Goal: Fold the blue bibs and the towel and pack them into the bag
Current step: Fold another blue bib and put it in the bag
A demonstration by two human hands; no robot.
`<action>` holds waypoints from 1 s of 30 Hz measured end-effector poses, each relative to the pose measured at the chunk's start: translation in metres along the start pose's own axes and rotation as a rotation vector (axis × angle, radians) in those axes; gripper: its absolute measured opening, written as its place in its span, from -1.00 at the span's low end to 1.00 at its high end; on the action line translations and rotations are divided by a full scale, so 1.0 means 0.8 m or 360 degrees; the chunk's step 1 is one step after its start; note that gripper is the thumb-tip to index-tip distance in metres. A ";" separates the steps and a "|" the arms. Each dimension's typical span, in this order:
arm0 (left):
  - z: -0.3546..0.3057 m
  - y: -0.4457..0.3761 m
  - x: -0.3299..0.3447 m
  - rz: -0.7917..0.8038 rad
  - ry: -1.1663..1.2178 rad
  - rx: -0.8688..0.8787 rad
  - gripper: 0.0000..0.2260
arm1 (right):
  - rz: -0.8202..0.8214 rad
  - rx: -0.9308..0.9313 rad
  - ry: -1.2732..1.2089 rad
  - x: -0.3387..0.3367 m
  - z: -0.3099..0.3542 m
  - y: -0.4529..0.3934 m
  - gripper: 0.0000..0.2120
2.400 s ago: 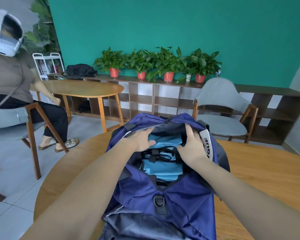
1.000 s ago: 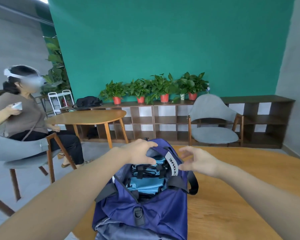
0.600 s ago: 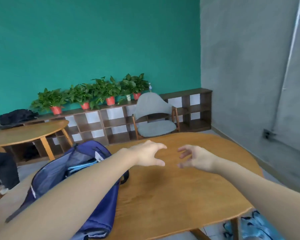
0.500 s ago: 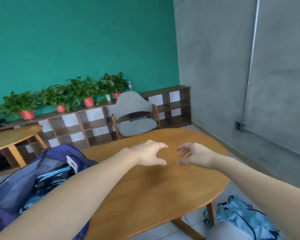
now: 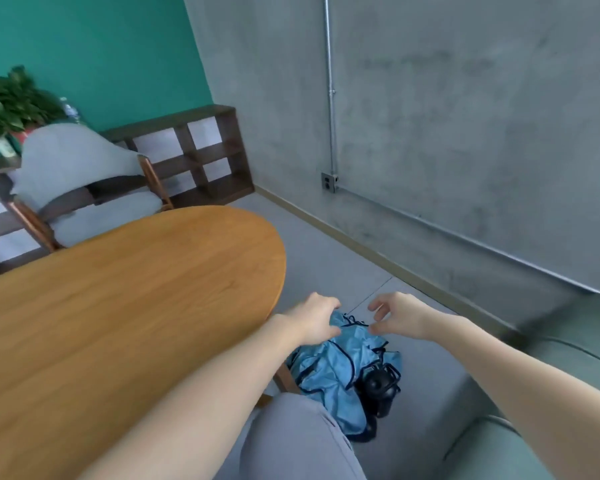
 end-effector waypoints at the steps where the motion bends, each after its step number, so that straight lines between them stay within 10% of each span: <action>1: 0.004 -0.014 0.016 0.0014 0.0026 -0.0020 -0.51 | 0.0033 0.0039 0.0004 0.012 -0.019 -0.010 -0.49; 21: 0.137 -0.203 0.280 0.0226 0.0253 -0.0621 -0.93 | 0.0454 0.0256 -0.0048 0.237 -0.160 -0.237 -0.69; 30: 0.194 -0.202 0.357 0.0243 0.0423 -0.0735 -0.73 | 0.0577 0.0325 0.0216 0.321 -0.183 -0.302 -0.47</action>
Point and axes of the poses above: each hand's wrist, its own y-axis away from the middle knuckle, its own x-axis out of the palm, z = x × y, the point moved 8 cm from there along -y, towards the middle knuckle, and after that the axes turned 5 degrees about x, right-handed, at the moved point
